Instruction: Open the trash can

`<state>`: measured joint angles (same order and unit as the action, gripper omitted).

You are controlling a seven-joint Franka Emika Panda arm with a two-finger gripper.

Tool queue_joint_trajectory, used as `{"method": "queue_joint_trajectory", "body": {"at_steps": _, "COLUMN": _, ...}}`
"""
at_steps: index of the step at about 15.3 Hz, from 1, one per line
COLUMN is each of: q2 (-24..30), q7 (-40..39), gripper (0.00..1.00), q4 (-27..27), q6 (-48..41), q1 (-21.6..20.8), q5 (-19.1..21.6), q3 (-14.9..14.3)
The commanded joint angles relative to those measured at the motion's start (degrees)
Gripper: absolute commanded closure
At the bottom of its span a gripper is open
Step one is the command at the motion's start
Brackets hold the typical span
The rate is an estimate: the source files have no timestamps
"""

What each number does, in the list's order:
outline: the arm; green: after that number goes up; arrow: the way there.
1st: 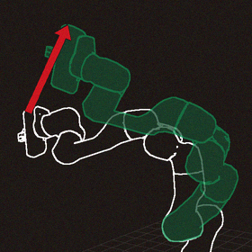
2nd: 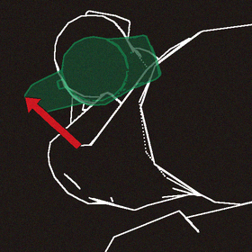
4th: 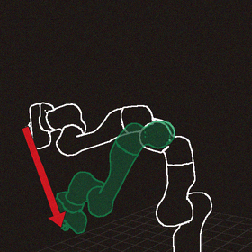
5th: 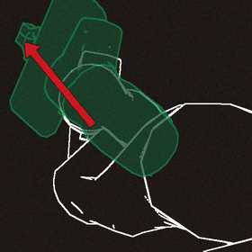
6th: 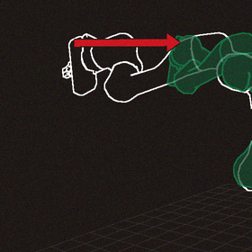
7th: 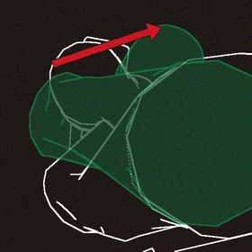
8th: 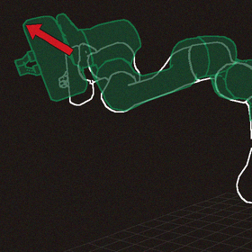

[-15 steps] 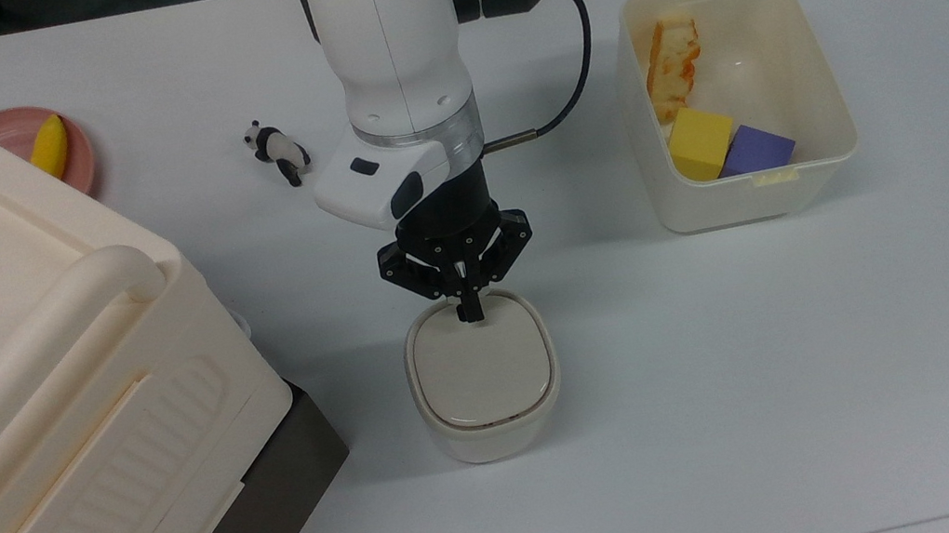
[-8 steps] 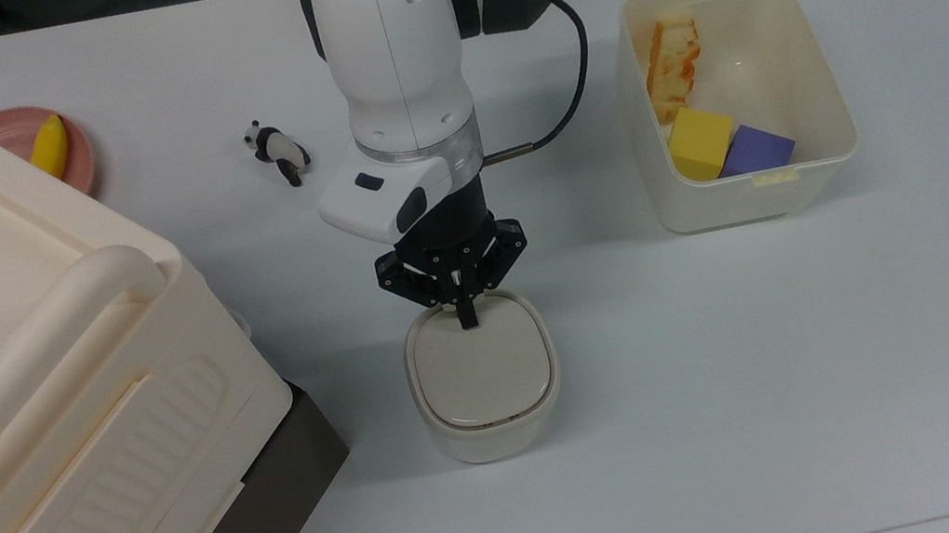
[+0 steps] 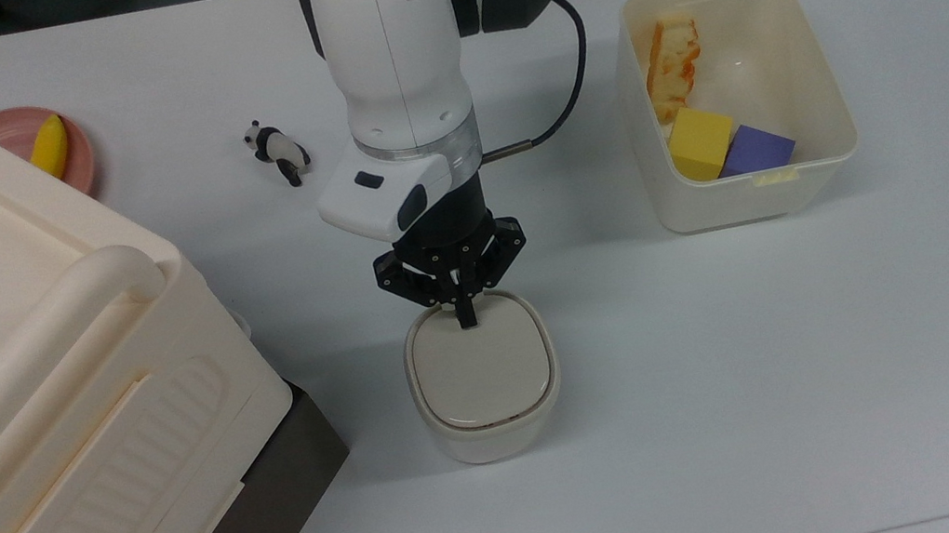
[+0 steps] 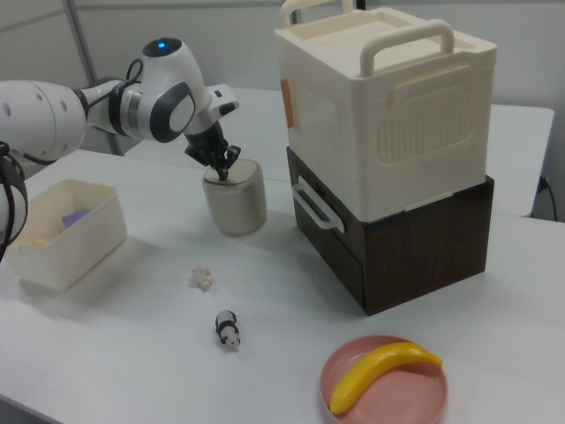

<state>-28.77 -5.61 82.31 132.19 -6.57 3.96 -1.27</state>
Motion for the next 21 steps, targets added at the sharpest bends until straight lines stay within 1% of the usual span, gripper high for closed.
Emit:
{"method": "queue_joint_trajectory", "body": {"at_steps": 1, "q2": 5.3, "q7": -0.6, "gripper": 0.94, "q4": 1.8, "q6": -3.5, "q1": 1.0, "q5": 1.5, "q3": -0.1}}
{"method": "queue_joint_trajectory", "body": {"at_steps": 3, "q2": 8.3, "q7": -0.5, "gripper": 0.79, "q4": 1.8, "q6": -7.5, "q1": 2.1, "q5": 1.8, "q3": -0.1}}
{"method": "queue_joint_trajectory", "body": {"at_steps": 4, "q2": 9.9, "q7": -0.5, "gripper": 0.66, "q4": 1.8, "q6": -10.1, "q1": 2.5, "q5": 1.8, "q3": -0.1}}
{"method": "queue_joint_trajectory", "body": {"at_steps": 5, "q2": 11.4, "q7": -0.5, "gripper": 0.45, "q4": 1.8, "q6": -13.0, "q1": 3.0, "q5": 1.8, "q3": -0.1}}
{"method": "queue_joint_trajectory", "body": {"at_steps": 6, "q2": 12.7, "q7": -0.6, "gripper": 0.12, "q4": 1.9, "q6": -15.7, "q1": 3.5, "q5": 1.8, "q3": -0.2}}
{"method": "queue_joint_trajectory", "body": {"at_steps": 7, "q2": 13.7, "q7": -1.0, "gripper": 0.00, "q4": 1.9, "q6": -17.9, "q1": 3.7, "q5": 1.5, "q3": -0.2}}
{"method": "queue_joint_trajectory", "body": {"at_steps": 9, "q2": 15.1, "q7": -1.1, "gripper": 0.00, "q4": 2.1, "q6": -19.7, "q1": 3.8, "q5": 1.5, "q3": -0.2}}
{"method": "queue_joint_trajectory", "body": {"at_steps": 11, "q2": 17.3, "q7": -1.1, "gripper": 0.00, "q4": 4.1, "q6": -20.2, "q1": 4.4, "q5": 1.4, "q3": -0.2}}
{"method": "queue_joint_trajectory", "body": {"at_steps": 14, "q2": 22.5, "q7": -0.6, "gripper": 0.00, "q4": 9.3, "q6": -21.1, "q1": 4.9, "q5": 1.4, "q3": -0.2}}
{"method": "queue_joint_trajectory", "body": {"at_steps": 15, "q2": 23.8, "q7": -0.6, "gripper": 0.00, "q4": 10.3, "q6": -22.8, "q1": 4.9, "q5": 1.4, "q3": -0.3}}
{"method": "queue_joint_trajectory", "body": {"at_steps": 18, "q2": 25.7, "q7": -0.7, "gripper": 0.00, "q4": 10.7, "q6": -29.8, "q1": 5.1, "q5": 1.5, "q3": -1.1}}
{"method": "queue_joint_trajectory", "body": {"at_steps": 21, "q2": 26.5, "q7": 1.0, "gripper": 0.00, "q4": 10.6, "q6": -31.6, "q1": 5.1, "q5": 2.0, "q3": -1.6}}
